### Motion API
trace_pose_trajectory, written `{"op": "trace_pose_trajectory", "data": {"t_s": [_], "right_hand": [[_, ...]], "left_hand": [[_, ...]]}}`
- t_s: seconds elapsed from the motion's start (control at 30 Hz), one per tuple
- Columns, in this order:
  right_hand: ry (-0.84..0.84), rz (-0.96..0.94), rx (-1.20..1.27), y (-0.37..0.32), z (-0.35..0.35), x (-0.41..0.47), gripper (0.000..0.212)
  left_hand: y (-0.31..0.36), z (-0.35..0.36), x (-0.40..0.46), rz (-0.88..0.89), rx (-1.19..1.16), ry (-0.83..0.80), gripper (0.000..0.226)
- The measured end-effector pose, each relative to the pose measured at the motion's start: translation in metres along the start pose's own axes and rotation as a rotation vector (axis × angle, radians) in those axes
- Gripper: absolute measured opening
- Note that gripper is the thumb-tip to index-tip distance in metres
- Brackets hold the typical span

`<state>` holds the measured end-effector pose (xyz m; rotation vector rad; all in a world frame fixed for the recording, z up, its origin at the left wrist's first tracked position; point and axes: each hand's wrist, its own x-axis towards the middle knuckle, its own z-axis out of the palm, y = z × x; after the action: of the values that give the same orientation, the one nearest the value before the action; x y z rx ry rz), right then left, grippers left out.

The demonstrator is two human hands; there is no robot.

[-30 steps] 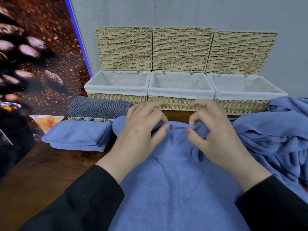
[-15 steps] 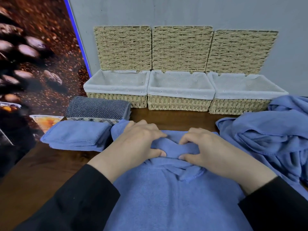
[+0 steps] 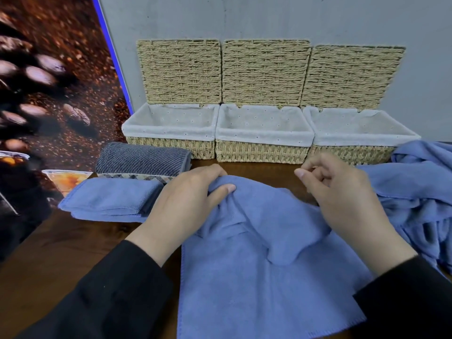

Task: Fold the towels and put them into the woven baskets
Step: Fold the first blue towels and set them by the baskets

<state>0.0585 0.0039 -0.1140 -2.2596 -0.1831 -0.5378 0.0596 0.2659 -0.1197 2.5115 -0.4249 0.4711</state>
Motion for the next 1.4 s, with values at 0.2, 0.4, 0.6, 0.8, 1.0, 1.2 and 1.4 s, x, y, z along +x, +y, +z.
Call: {"op": "trace_pose_trajectory", "data": {"t_s": [0.2, 0.4, 0.6, 0.8, 1.0, 1.2, 1.4], "right_hand": [[-0.490, -0.154, -0.160, 0.004, 0.005, -0.004, 0.022], [-0.502, -0.074, -0.133, 0.011, 0.014, -0.007, 0.059], [-0.616, -0.125, -0.258, 0.014, 0.013, -0.005, 0.012], [-0.573, -0.118, -0.297, 0.008, 0.009, -0.006, 0.014], [-0.409, -0.016, -0.224, 0.013, 0.015, -0.002, 0.015], [-0.527, 0.041, -0.521, 0.013, 0.030, 0.001, 0.004], [-0.150, 0.010, -0.153, -0.011, 0.005, 0.001, 0.009]], "left_hand": [[0.002, 0.001, -0.003, 0.181, -0.214, -0.180, 0.029], [0.008, -0.002, -0.008, 0.248, -0.317, -0.441, 0.060], [0.005, -0.001, -0.007, 0.207, -0.261, -0.426, 0.047], [0.005, -0.003, -0.006, 0.019, -0.068, -0.528, 0.038], [0.006, 0.000, -0.006, 0.014, -0.134, -0.442, 0.035], [-0.011, 0.018, 0.007, -0.068, 0.319, -0.385, 0.048], [-0.005, 0.020, 0.017, -0.057, 0.432, -0.317, 0.025]]}}
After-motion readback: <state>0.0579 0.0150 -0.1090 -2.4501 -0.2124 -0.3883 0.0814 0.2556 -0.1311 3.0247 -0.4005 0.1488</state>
